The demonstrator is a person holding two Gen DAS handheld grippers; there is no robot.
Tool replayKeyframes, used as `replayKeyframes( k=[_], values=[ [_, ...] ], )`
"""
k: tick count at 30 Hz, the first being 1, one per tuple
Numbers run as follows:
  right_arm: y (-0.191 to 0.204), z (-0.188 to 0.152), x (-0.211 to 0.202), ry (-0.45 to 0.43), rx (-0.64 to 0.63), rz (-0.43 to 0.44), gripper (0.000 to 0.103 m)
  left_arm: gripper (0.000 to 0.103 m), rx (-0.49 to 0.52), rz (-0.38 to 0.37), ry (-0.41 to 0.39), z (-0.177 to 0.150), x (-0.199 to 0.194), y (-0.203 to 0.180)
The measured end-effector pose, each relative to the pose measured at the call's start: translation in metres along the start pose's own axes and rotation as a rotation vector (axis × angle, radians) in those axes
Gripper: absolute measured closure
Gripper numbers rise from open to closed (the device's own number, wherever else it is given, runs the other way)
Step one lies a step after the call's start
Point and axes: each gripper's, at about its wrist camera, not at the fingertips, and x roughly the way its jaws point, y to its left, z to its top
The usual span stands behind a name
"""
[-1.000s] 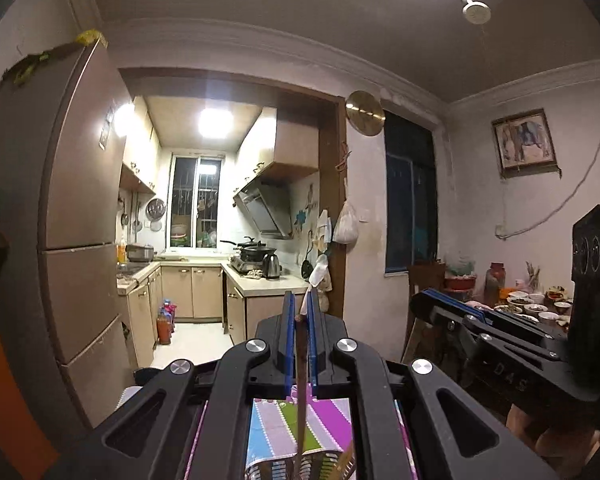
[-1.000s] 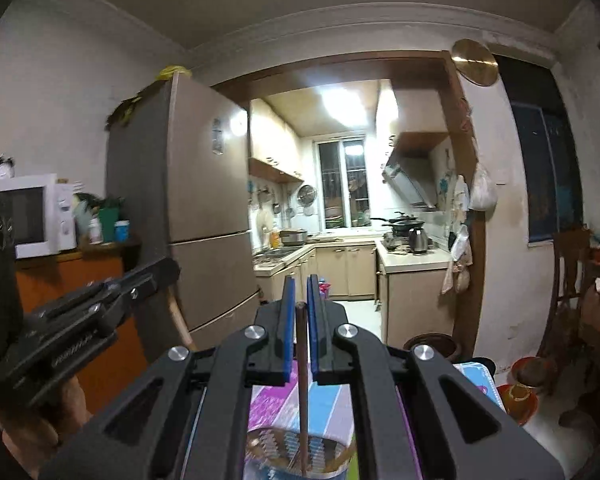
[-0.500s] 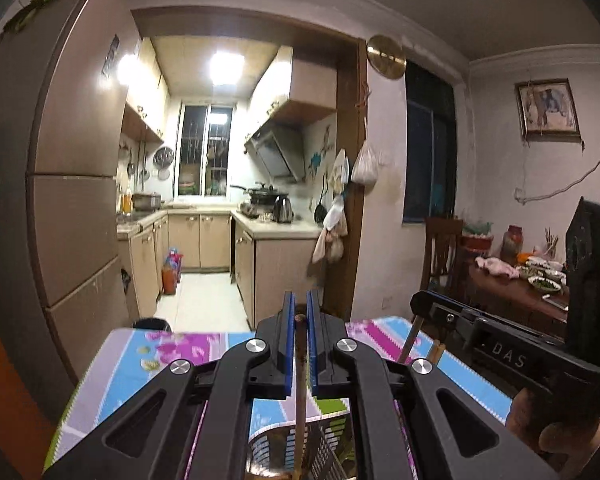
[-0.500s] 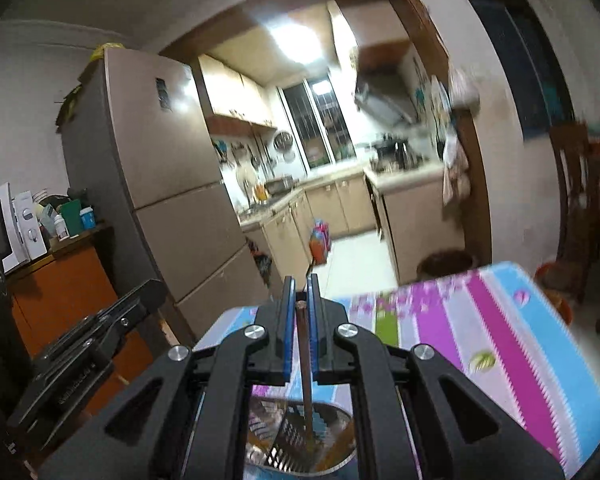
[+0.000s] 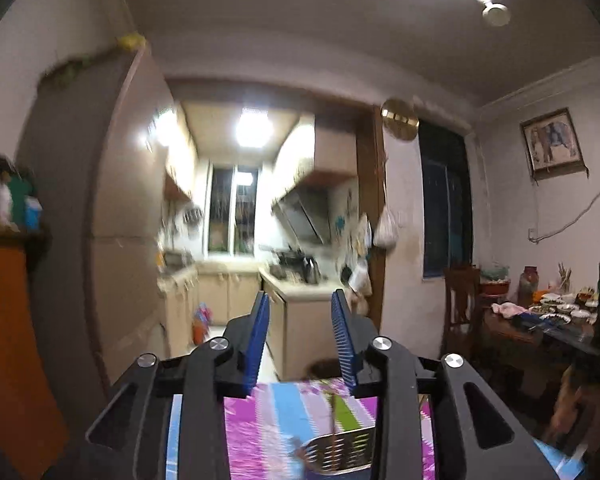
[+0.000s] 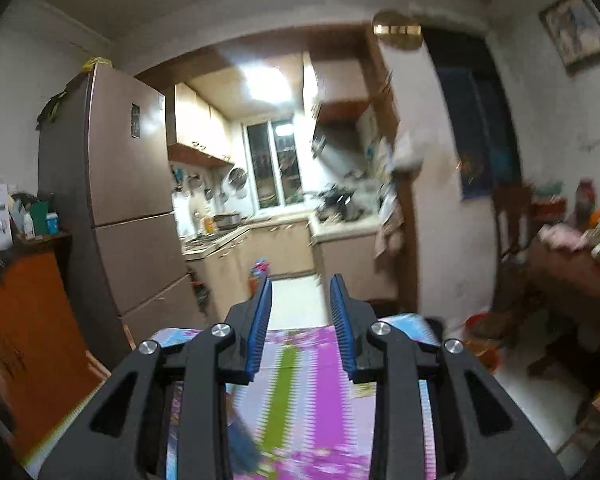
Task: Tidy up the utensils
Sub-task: 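Lower both chopsticks into the holder and open both tools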
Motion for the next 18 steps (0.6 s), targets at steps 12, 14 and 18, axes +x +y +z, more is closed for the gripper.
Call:
replayKeyframes(
  k=[12, 14, 18],
  values=[
    [-0.072, -0.081, -0.176, 0.103, -0.121, -0.235, 0.039, 0.042, 0.157, 0.118, 0.180, -0.066, -0.154, 0.024],
    [-0.071, -0.104, -0.196, 0.150, -0.159, -0.279, 0.038, 0.042, 0.148, 0.110, 0.253, -0.092, -0.171, 0.024],
    [-0.058, -0.148, -0.217, 0.242, -0.197, -0.292, 0.038, 0.042, 0.184, 0.093, 0.384, -0.148, -0.197, 0.006]
  ],
)
